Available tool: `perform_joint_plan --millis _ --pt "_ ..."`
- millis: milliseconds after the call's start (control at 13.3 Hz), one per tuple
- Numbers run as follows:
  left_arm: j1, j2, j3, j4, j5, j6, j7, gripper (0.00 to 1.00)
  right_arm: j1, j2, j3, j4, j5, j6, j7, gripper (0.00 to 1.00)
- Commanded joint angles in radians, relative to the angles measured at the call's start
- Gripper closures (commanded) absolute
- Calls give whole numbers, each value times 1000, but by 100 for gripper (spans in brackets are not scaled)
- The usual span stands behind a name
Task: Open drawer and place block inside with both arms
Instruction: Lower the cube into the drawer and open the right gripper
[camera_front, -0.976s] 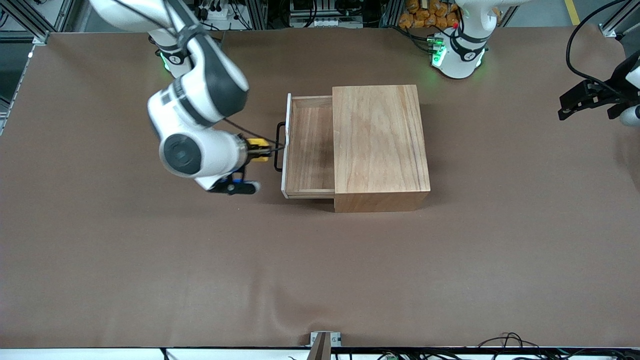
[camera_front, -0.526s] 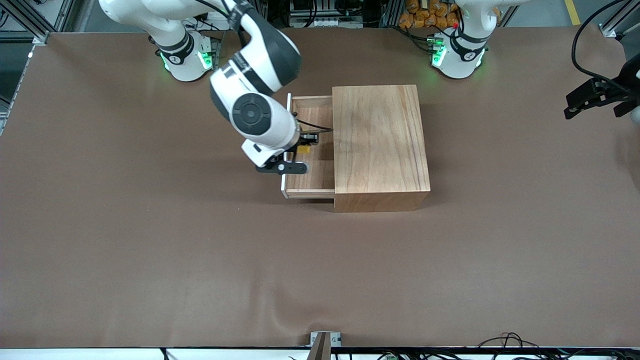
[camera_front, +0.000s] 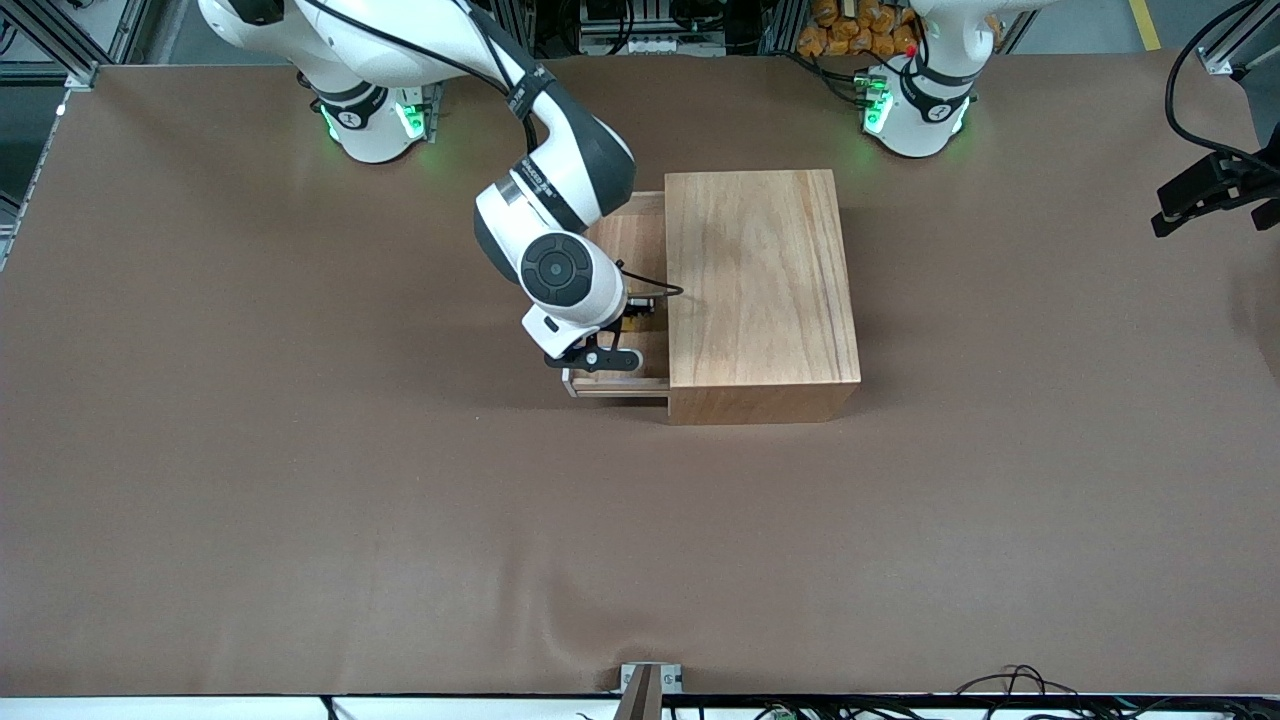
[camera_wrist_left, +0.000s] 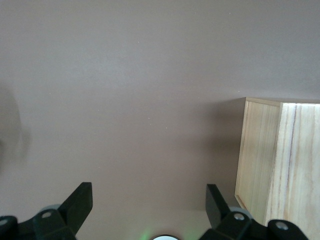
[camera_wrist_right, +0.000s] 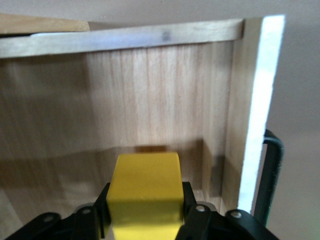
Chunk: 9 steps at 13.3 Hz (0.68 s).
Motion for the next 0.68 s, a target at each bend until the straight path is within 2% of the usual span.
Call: perform_joint_plan --millis 0,300,601 --pt "13 -8 -5 8 -23 -6 13 0 1 -27 -7 12 -9 -27 21 0" --pt "39 -8 -2 8 -73 -4 13 0 -37 -83 -14 74 -10 -123 10 0" --pt "40 -10 -1 7 -71 -4 13 0 -183 -84 -11 287 -6 -329 4 0"
